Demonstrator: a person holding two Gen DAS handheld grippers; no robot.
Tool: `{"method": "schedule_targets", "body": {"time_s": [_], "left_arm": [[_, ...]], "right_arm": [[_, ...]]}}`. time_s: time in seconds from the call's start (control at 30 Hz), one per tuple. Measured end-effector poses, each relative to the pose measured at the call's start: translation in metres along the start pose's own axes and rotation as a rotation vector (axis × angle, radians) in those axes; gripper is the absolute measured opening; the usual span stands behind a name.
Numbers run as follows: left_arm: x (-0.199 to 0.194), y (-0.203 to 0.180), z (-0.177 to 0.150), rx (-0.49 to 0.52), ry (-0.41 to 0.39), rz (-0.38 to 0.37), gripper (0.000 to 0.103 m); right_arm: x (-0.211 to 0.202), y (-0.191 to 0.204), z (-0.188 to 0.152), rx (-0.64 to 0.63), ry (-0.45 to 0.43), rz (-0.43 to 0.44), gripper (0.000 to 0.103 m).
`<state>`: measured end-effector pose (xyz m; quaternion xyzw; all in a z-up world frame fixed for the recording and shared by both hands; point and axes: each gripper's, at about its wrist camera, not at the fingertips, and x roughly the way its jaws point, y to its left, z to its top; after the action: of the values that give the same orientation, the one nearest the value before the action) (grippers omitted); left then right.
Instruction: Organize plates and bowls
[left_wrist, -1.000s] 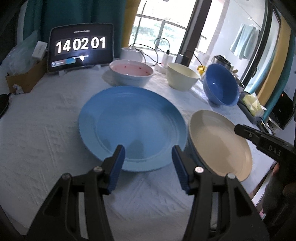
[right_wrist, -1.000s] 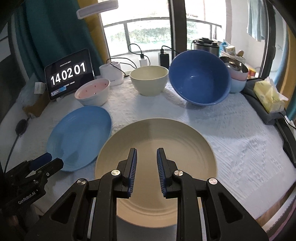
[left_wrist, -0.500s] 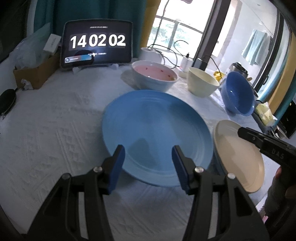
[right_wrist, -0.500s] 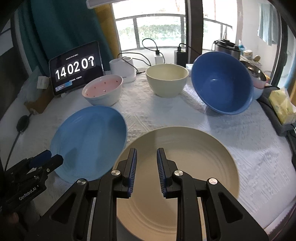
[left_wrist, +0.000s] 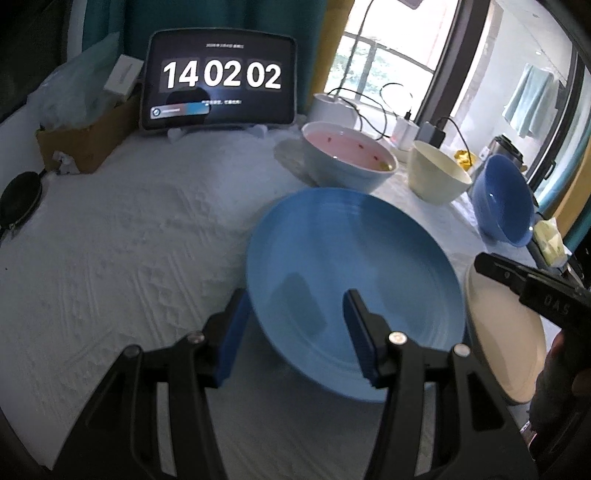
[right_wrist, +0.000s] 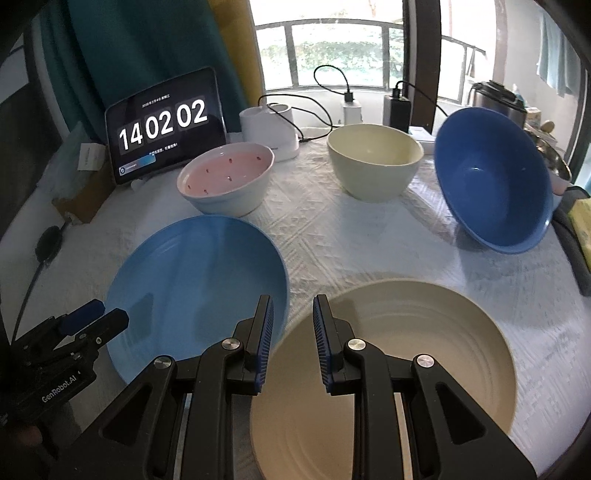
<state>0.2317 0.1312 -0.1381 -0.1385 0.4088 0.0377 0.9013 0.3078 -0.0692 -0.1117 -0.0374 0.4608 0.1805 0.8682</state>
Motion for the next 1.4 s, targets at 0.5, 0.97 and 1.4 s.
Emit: {"method": "schedule_targets", "body": {"time_s": [0.5,0.97,1.4], "left_arm": [[0.027,0.007,0.007,-0.012,0.058,0.024,0.055],[0.033,0.002,0.004,0.038,0.055,0.034,0.048],[0.02,0.004,0.002,0.024,0.03,0.034,0.047]], "right_arm": [[0.034,0.009,0.013,-0.009,0.052,0.01,0.024],[0.063,0.013,0.017,-0.001,0.14,0.007,0.024],[0.047,0.024,0.015,-0.065,0.097,0.006,0.023]]}}
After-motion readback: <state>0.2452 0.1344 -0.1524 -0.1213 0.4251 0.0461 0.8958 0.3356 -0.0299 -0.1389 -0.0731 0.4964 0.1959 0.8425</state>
